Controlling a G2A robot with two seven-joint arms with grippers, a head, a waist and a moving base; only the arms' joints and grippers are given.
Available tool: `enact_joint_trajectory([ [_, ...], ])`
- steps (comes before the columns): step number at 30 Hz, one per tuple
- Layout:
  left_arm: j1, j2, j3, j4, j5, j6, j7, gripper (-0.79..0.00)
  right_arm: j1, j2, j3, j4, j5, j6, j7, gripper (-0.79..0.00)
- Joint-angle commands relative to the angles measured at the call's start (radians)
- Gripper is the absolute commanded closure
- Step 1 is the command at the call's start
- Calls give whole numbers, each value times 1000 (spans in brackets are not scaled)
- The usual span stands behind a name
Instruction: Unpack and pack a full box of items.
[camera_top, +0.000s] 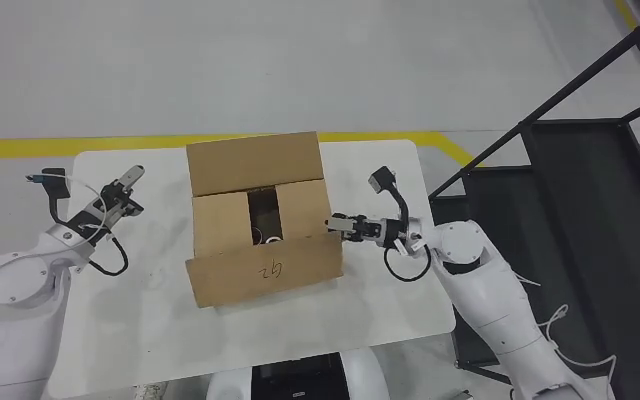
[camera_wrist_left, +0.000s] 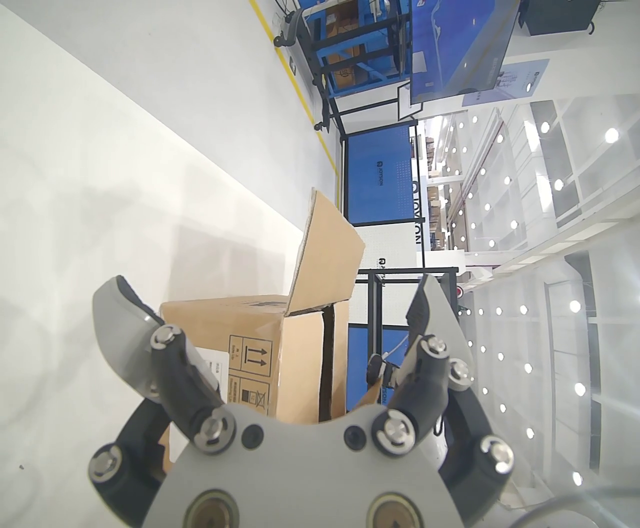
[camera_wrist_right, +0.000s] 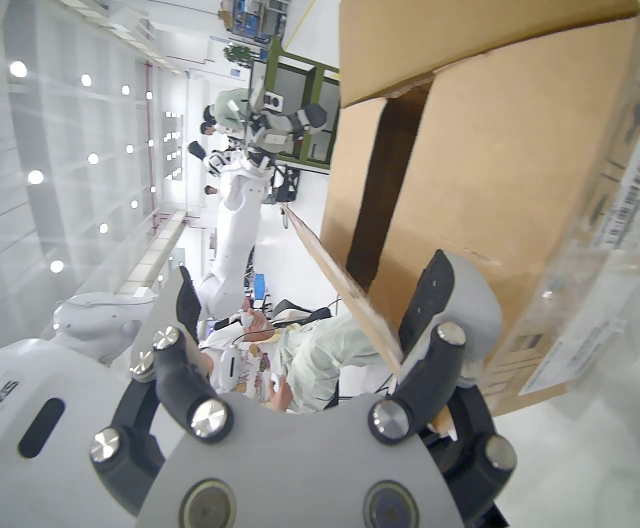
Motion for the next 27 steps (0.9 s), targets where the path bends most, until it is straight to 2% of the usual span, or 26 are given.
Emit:
enact_joint_trajectory([
  [1,-1,0,0,0,0,1,1,-785,-4,4,11,-15,62,-10,68,-785],
  [6,-1,-1,1,2,1,3,3,-785,-36,15,23,-80,156,-18,235,-785],
  [10,0,-3,7,2,-2,3,5,-785,-82,24,4,-139,125,-2,318,-785],
  [22,10,-3,-8,-2,-1,0,3,-785,-202,50,-13,-243,-105,23,332,-785],
  [27,19,-4,-12,-8,-4,-1,6,-785,-261,63,16,-284,-205,16,284,-785],
])
